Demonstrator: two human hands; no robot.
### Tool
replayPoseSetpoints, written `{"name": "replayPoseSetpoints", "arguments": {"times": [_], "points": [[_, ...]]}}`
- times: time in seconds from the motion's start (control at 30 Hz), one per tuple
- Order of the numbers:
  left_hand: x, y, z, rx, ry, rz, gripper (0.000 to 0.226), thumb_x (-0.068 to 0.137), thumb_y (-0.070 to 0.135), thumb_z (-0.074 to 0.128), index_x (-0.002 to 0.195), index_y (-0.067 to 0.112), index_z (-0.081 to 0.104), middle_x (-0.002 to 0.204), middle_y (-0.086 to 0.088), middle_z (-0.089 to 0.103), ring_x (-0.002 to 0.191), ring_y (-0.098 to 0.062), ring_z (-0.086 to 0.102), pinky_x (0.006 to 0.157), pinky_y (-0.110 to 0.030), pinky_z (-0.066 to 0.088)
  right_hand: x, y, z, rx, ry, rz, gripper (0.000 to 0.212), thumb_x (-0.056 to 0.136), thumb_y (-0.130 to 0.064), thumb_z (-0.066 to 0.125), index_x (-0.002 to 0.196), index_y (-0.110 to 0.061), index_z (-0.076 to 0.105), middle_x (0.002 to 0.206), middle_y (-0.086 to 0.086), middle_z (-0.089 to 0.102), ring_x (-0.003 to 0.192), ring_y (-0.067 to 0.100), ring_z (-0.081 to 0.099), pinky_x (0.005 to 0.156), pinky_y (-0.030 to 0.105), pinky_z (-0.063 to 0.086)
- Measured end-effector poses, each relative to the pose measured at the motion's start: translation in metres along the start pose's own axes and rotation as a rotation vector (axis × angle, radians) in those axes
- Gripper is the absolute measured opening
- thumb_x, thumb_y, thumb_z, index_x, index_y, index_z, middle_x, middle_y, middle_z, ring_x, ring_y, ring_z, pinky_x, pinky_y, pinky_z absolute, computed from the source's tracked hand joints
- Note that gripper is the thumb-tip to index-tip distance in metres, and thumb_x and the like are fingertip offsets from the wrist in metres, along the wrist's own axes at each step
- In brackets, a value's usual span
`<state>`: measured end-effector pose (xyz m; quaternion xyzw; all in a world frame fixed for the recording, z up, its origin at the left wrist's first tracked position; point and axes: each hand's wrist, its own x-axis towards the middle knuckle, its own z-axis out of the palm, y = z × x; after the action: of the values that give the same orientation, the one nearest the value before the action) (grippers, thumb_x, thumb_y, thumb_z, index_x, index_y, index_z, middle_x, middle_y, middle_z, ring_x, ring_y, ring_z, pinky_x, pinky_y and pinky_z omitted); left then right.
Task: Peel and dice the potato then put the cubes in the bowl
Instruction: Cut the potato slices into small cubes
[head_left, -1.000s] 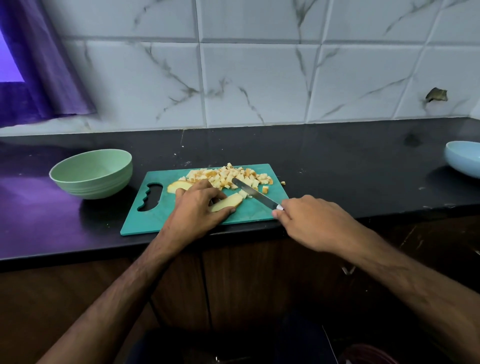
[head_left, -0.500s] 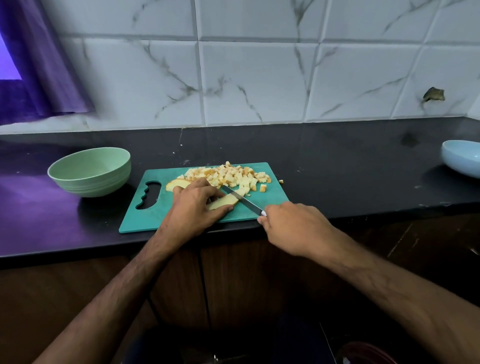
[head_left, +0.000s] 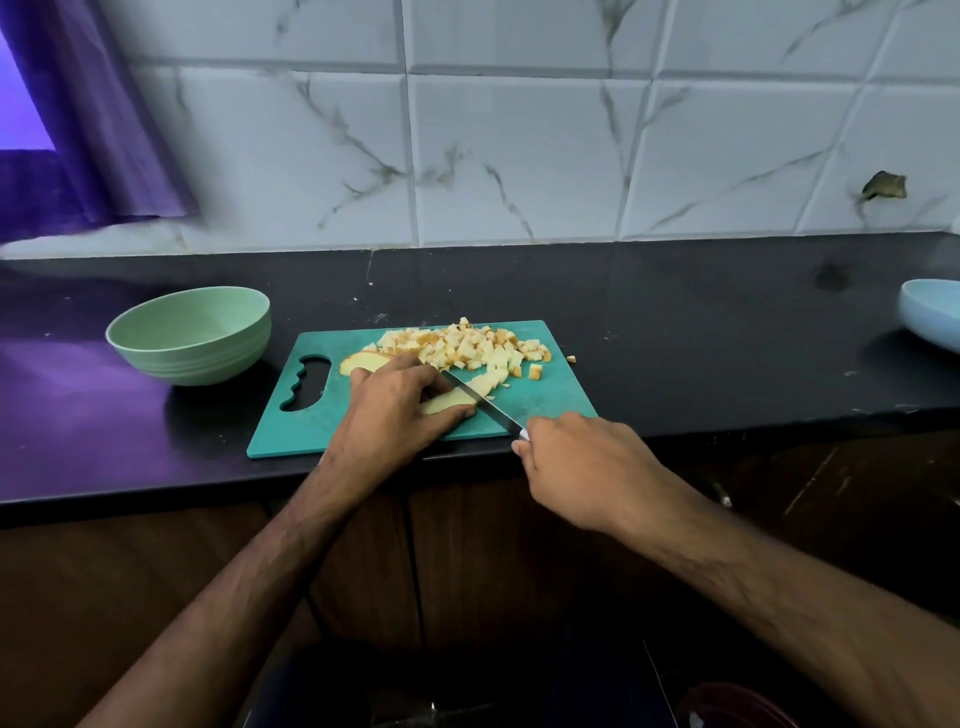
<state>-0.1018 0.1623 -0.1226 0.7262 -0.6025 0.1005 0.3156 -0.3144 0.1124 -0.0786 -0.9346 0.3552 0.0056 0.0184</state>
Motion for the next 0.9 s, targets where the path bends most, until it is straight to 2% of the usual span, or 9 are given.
{"name": "replayPoseSetpoints", "arguments": {"times": [0.1,0.2,0.33,0.43,0.5,0.63,0.8,0.9], "points": [[0.0,0.002,-0.001,-0.012,-0.006,-0.008,0.049,0.079,0.065,0.062,0.105,0.025,0.074,0.1,0.013,0.06,0.092,-0.007,0.055,0.086,-0.043,0.041,0.007,-0.003,0.0,0.01,-0.017,-0.011,0.029,0.109,-0.042,0.034,0.109,-0.021,0.054,0.087,-0.005,0.052,0.081,0.012,0.056,0.069,0.035,0.047],[-0.003,0.003,-0.002,0.007,0.002,-0.015,0.051,0.08,0.066,0.061,0.107,0.024,0.074,0.102,0.013,0.06,0.093,-0.007,0.055,0.088,-0.043,0.04,0.011,0.005,-0.006,0.054,-0.064,0.01,0.033,0.109,-0.046,0.032,0.098,-0.023,0.053,0.087,-0.005,0.055,0.078,0.009,0.055,0.066,0.033,0.043],[-0.012,-0.001,-0.009,0.024,0.033,-0.024,0.055,0.082,0.065,0.066,0.118,0.024,0.071,0.111,0.012,0.062,0.094,-0.003,0.055,0.086,-0.034,0.029,0.002,0.017,-0.026,0.094,-0.058,0.033,0.036,0.109,-0.05,0.03,0.088,-0.028,0.048,0.087,-0.004,0.058,0.074,0.009,0.057,0.067,0.033,0.049],[-0.02,-0.01,-0.013,0.008,0.037,-0.047,0.045,0.084,0.057,0.071,0.115,0.025,0.072,0.117,0.01,0.062,0.102,-0.005,0.056,0.087,-0.032,0.025,-0.011,0.016,-0.028,0.048,-0.058,0.014,0.035,0.108,-0.05,0.029,0.083,-0.031,0.042,0.084,-0.007,0.055,0.072,0.007,0.054,0.062,0.029,0.045],[-0.02,-0.012,-0.014,0.003,0.032,-0.063,0.038,0.086,0.053,0.072,0.112,0.026,0.073,0.119,0.009,0.062,0.106,-0.006,0.055,0.087,-0.033,0.025,-0.017,0.011,-0.018,0.023,-0.07,0.0,0.035,0.108,-0.05,0.029,0.085,-0.03,0.044,0.084,-0.008,0.054,0.072,0.006,0.053,0.06,0.028,0.04],[-0.016,-0.011,-0.014,0.015,0.016,-0.066,0.032,0.086,0.052,0.073,0.106,0.027,0.074,0.114,0.012,0.062,0.103,-0.005,0.054,0.085,-0.034,0.026,-0.013,0.004,-0.002,-0.001,-0.006,-0.019,0.031,0.109,-0.047,0.028,0.101,-0.027,0.05,0.084,-0.008,0.054,0.074,0.009,0.056,0.062,0.031,0.043],[-0.013,-0.011,-0.016,0.0,-0.001,-0.072,0.029,0.084,0.053,0.075,0.101,0.029,0.074,0.109,0.014,0.062,0.094,-0.003,0.054,0.083,-0.033,0.024,0.0,-0.005,0.001,0.019,-0.006,-0.039,0.028,0.109,-0.043,0.031,0.101,-0.023,0.049,0.084,-0.005,0.053,0.075,0.008,0.053,0.064,0.033,0.042],[-0.016,-0.011,-0.016,-0.011,0.013,-0.085,0.03,0.083,0.053,0.075,0.101,0.029,0.074,0.11,0.013,0.063,0.096,-0.004,0.054,0.083,-0.034,0.026,0.003,-0.001,-0.006,0.025,-0.073,-0.025,0.031,0.109,-0.046,0.031,0.097,-0.024,0.049,0.087,-0.005,0.054,0.077,0.008,0.053,0.066,0.033,0.042]]}}
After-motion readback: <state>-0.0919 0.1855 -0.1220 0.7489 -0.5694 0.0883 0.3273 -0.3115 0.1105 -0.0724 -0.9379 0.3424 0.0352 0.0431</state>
